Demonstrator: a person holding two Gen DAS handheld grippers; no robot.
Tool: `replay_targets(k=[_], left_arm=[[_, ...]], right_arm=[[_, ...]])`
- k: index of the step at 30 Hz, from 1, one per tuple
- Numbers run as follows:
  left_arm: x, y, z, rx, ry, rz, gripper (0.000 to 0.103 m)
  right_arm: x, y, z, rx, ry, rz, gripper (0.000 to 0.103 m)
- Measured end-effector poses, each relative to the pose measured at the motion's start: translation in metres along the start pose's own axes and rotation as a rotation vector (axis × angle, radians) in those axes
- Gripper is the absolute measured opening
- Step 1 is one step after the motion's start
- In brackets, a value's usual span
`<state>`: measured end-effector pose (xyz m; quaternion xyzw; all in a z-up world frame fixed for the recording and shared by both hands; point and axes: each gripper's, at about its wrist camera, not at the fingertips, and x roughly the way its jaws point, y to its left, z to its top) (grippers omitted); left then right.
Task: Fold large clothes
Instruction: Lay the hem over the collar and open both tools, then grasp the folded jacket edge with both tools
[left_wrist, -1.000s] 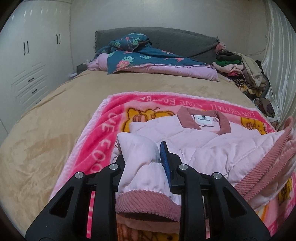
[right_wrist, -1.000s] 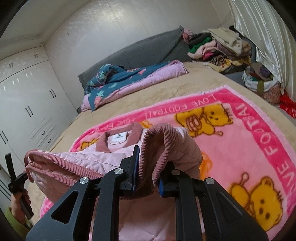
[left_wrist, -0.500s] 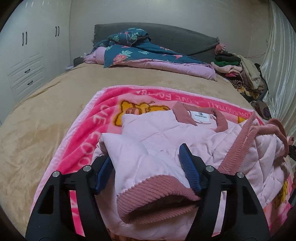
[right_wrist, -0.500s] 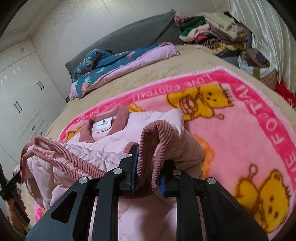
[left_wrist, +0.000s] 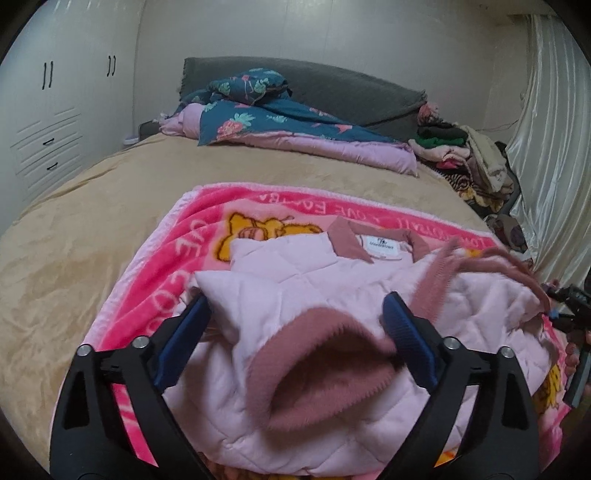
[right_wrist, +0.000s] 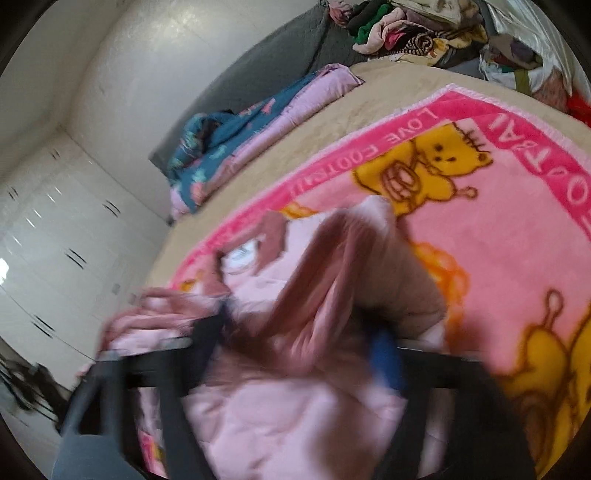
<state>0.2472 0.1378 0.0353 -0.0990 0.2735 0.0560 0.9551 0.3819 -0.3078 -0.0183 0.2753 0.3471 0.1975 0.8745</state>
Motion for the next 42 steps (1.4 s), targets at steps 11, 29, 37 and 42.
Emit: replay_targets(k=[11,29,37,42], left_arm=[[-0.015,0.045,-0.015,-0.082,-0.032,0.070,0.093],[0.037,0.064,-0.086,-0.112,0.153,-0.076,0.036],[0.045,0.041,-0.028,-0.025,0.065,-0.008,0.025],[0.074,0.030,-0.005,0.016,0.064,0.045,0.025]], right_arm=[[-0.058,0.015,-0.037,-0.336,-0.121,-0.235,0.099],[-0.033,-0.006,-0.111,-0.565,-0.048,-0.243,0.043],[-0.016,0.019,-0.053,-0.531,-0.131,-0.275,0.029],[0.011,0.019,-0.021,-0.466,-0.119,-0.303,0.029]])
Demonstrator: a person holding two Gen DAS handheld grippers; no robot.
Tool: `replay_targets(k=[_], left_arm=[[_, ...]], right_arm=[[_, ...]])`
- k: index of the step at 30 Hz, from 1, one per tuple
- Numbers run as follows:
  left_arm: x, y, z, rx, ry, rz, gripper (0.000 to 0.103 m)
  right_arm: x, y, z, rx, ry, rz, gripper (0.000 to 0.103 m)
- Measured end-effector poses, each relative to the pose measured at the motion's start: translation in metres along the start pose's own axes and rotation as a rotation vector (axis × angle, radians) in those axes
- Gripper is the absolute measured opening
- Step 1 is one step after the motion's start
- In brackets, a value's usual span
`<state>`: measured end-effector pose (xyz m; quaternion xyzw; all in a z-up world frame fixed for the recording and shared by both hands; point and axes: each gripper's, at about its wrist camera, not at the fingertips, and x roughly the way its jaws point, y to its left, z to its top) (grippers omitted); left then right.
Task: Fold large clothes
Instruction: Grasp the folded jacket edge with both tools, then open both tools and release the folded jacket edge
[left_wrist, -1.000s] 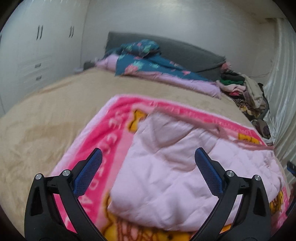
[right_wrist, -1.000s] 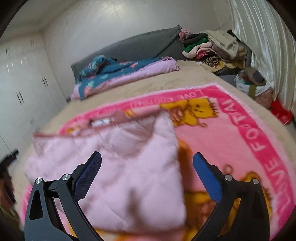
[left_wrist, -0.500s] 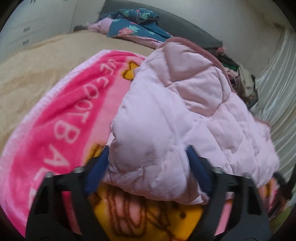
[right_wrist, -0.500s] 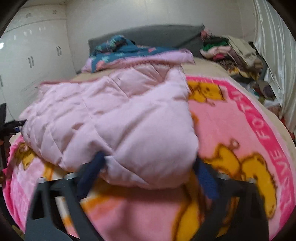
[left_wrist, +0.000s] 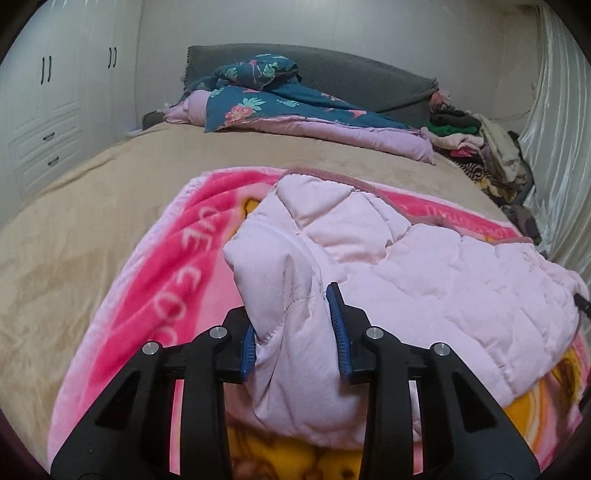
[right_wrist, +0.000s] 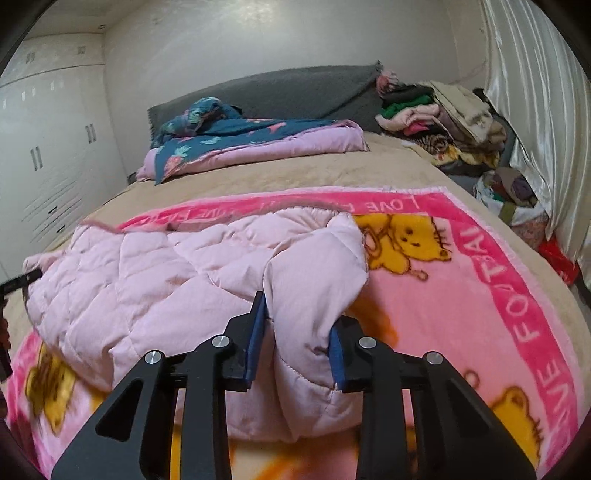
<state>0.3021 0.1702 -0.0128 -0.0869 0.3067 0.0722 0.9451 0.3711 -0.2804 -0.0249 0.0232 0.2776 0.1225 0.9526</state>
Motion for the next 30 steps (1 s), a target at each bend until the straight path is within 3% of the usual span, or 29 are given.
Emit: replay_targets(k=[5,13,30], left_arm=[[0.029,-0.004,0.004,-0.006,0.039,0.044,0.025],[0.061,-0.010,0.004,0.032,0.084,0.095,0.026],[0.081,-0.003,0.001,0.027,0.122,0.076,0.030]], right_arm=[[0.035,0.005,0.011,-0.021,0.054,-0.051,0.029],[0.086,0.004,-0.002,-0.034,0.153,-0.089,0.029],[0.108,-0.004,-0.007,0.077,0.214,-0.103,0.037]])
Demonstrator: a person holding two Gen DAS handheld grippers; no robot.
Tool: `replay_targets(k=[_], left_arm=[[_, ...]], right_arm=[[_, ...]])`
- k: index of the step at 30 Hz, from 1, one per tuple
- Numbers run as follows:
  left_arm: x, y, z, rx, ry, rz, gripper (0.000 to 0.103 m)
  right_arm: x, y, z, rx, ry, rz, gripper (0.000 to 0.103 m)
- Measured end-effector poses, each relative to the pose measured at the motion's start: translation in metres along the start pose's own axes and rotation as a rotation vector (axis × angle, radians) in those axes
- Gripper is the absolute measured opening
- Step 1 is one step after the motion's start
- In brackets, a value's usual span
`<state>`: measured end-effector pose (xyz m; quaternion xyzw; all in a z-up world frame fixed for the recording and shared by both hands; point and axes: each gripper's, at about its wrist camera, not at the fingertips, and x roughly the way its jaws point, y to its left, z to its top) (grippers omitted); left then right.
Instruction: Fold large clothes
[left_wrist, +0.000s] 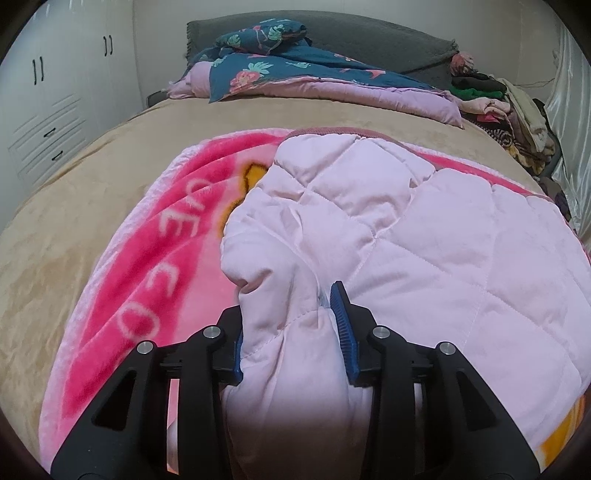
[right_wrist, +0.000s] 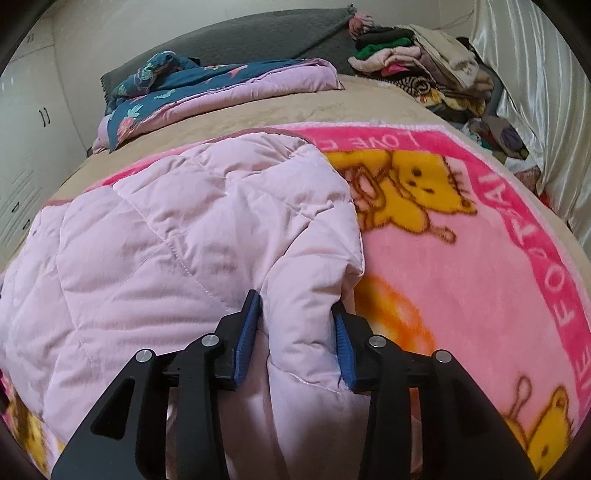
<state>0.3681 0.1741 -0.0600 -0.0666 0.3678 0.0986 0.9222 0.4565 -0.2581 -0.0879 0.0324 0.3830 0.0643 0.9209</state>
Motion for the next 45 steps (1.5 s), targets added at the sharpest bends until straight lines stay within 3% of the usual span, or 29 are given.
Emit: replay_targets(k=[3,6,8,10,12,16,29,38,45], left_arm=[[-0.003,0.000,0.000,-0.004,0.005,0.014,0.033],[-0.009,0.000,0.000,-0.008,0.007,0.030,0.040],[-0.015,0.001,0.000,-0.010,0.006,0.028,0.054],[-0.023,0.002,-0.001,-0.010,-0.001,0.027,0.066],[-0.033,0.001,-0.002,-0.012,-0.014,0.025,0.071],[-0.055,0.001,-0.007,-0.036,-0.042,0.002,0.093],[-0.098,-0.001,-0.036,-0.079,-0.070,-0.022,0.093],[-0.095,-0.002,-0.058,-0.120,-0.036,-0.027,0.093],[-0.071,0.016,-0.079,-0.307,0.037,-0.103,0.093]], right_arm=[[-0.007,0.000,0.001,0.001,0.012,-0.019,0.044],[-0.019,-0.004,0.001,0.017,0.005,-0.041,0.065],[-0.030,-0.007,-0.003,0.030,-0.017,-0.030,0.080],[-0.043,-0.011,-0.007,0.049,-0.042,-0.023,0.087],[-0.059,-0.013,-0.012,0.066,-0.076,0.005,0.091],[-0.089,-0.012,-0.021,0.069,-0.129,0.027,0.097],[-0.154,0.005,-0.049,0.019,-0.250,0.042,0.099],[-0.158,0.009,-0.068,0.078,-0.216,0.084,0.099],[-0.132,0.000,-0.080,0.214,-0.116,0.092,0.099]])
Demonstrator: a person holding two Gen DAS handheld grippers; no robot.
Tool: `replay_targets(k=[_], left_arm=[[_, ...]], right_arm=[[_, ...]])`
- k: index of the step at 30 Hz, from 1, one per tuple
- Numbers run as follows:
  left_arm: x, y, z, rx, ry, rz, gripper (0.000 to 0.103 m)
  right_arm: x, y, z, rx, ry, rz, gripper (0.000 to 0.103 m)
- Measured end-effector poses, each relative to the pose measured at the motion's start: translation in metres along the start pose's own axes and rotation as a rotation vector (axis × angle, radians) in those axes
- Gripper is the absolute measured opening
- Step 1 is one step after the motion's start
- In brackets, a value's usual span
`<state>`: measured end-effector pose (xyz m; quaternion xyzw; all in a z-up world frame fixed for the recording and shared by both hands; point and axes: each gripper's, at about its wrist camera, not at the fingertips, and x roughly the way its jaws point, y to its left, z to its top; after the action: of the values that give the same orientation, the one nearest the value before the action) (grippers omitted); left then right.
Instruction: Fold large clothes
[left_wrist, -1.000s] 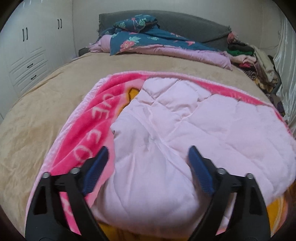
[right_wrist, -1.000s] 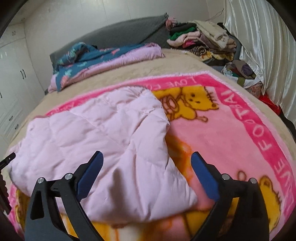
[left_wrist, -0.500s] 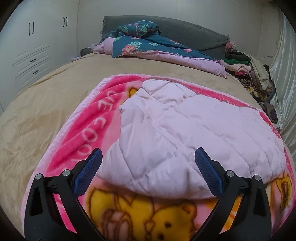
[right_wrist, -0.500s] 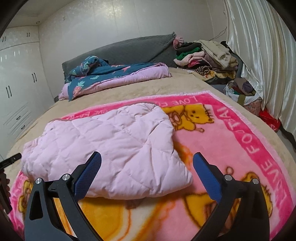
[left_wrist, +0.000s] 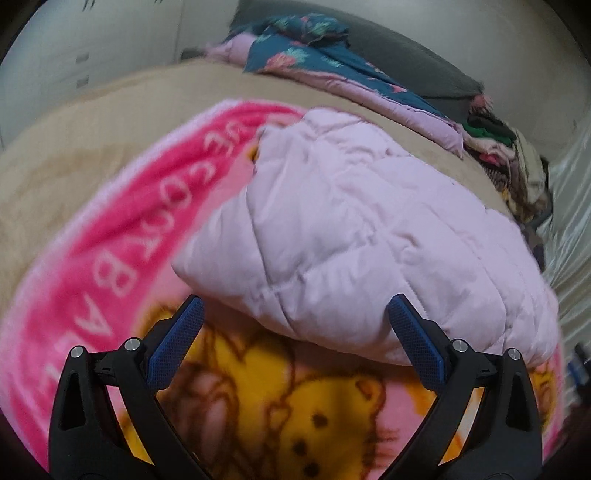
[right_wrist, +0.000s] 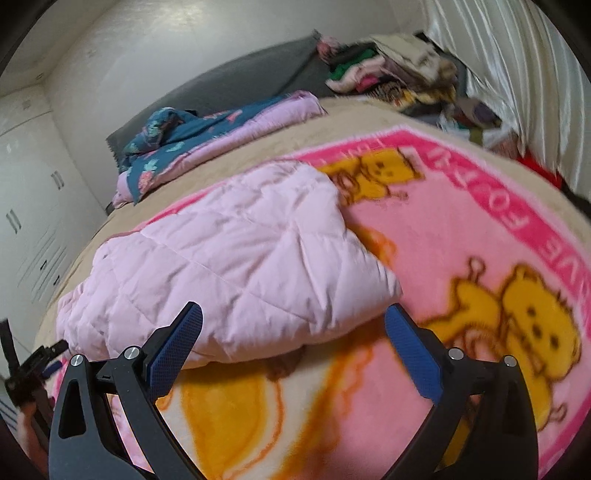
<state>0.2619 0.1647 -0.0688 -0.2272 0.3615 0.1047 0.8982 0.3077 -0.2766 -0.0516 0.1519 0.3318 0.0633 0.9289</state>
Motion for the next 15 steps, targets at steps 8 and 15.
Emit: replay_targets(k=[8,15], left_arm=[[0.029,0.022,0.000,-0.269,0.069,-0.185,0.094],[0.048,0.022,0.007,-0.406,0.064,-0.228,0.095]], right_arm=[[0.030,0.002,-0.009,0.061,0.082,0.016,0.099],[0.045,-0.004,-0.009,0.156,0.124,0.058,0.099]])
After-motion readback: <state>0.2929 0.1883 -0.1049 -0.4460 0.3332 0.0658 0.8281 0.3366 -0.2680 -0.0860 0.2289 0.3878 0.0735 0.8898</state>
